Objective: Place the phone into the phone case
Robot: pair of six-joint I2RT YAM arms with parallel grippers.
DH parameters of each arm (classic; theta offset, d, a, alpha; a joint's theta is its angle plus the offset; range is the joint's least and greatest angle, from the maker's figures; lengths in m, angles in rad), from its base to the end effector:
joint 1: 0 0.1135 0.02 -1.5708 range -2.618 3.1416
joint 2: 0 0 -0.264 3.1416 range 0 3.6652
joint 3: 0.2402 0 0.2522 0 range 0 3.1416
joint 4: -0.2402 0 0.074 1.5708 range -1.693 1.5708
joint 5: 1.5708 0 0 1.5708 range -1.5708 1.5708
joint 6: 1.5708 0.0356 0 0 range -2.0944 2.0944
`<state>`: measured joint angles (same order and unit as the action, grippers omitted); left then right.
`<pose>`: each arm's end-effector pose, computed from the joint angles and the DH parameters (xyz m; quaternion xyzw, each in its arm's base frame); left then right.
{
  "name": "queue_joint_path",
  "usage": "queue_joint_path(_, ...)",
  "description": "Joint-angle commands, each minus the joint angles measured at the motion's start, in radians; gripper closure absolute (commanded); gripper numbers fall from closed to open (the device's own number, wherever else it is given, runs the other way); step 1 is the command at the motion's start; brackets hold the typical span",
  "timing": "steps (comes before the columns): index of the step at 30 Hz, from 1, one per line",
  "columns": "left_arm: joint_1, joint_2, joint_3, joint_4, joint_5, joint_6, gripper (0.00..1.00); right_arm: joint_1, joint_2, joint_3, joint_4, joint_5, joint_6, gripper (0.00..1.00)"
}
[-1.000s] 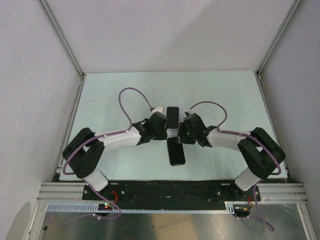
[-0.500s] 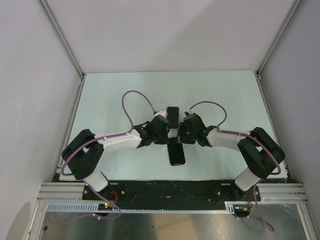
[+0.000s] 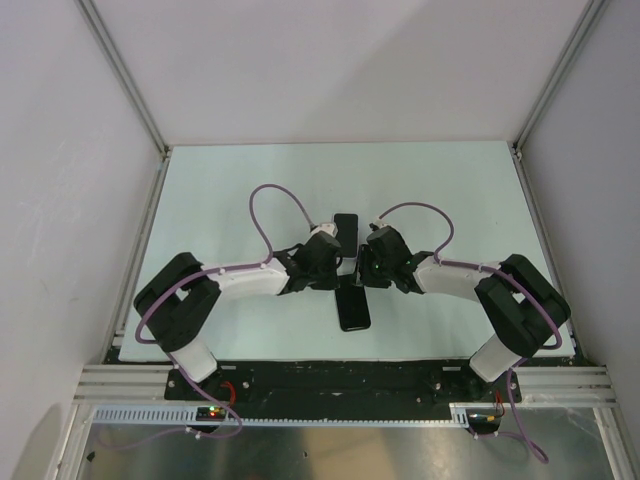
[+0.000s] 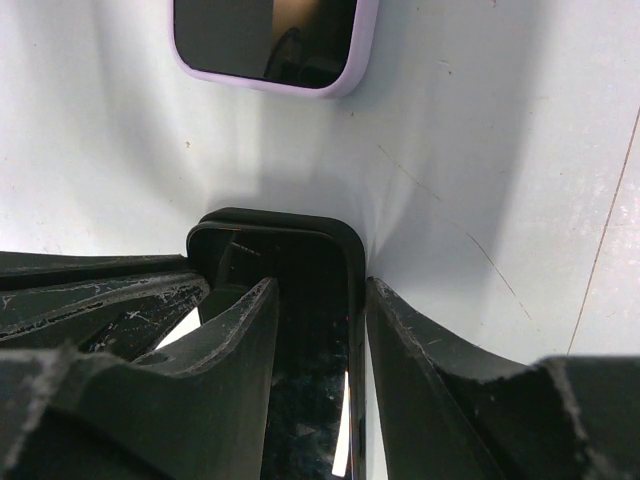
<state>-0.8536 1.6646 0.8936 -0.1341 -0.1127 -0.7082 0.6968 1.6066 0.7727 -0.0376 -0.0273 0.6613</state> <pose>0.2198 -0.2459 0.1626 0.0502 0.9425 -0.1918 0.2692 0.2364 0.1991 0.1524 -0.0213 0.9392 0.2251 0.2585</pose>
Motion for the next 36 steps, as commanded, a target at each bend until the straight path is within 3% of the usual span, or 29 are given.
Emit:
queue_joint_path(1, -0.001, 0.019, -0.006, 0.025, 0.012, -0.01, 0.87, -0.001, 0.027, 0.007, -0.036, 0.012, -0.01, 0.55)
queue_joint_path(8, -0.002, 0.015, -0.041, 0.024, 0.015, -0.016, 0.99, -0.003, 0.028, 0.008, -0.039, 0.011, -0.013, 0.55)
queue_joint_path(36, -0.065, 0.079, -0.188, 0.093, 0.013, -0.109, 1.0, 0.017, 0.023, 0.007, -0.058, 0.026, -0.013, 0.55)
